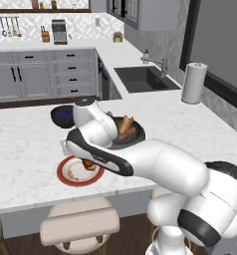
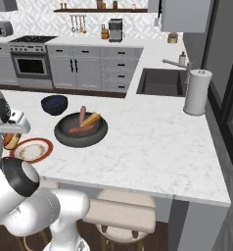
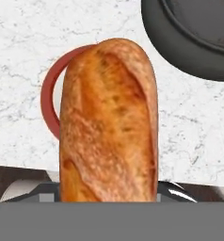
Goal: Place one bun and one sausage from the bowl on each plate.
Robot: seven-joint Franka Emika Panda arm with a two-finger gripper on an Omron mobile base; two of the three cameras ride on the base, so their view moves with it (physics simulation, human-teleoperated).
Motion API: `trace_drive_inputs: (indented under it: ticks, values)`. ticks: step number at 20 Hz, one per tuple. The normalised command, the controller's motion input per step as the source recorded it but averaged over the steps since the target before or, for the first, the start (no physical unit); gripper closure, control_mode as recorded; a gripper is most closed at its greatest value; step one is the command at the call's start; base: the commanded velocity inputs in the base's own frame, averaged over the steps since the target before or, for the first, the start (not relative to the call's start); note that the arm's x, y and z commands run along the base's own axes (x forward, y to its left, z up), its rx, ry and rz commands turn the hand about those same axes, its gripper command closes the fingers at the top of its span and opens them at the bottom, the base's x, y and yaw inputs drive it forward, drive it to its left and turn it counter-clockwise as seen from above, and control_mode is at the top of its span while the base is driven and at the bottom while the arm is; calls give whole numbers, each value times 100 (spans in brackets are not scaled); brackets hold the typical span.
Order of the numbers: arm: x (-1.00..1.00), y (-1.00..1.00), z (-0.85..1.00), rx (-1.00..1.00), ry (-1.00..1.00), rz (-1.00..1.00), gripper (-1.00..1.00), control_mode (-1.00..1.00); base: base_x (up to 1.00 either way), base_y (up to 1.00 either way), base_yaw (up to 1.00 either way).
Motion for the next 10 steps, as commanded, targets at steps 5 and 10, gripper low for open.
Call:
trace_drive_inputs:
  ticks: [5,10]
  values:
    - [5,64,-55,-4,13,-9,100,-100,0,0,0]
    - [43,22,-62,-2,6,-13,100,-100,0,0,0]
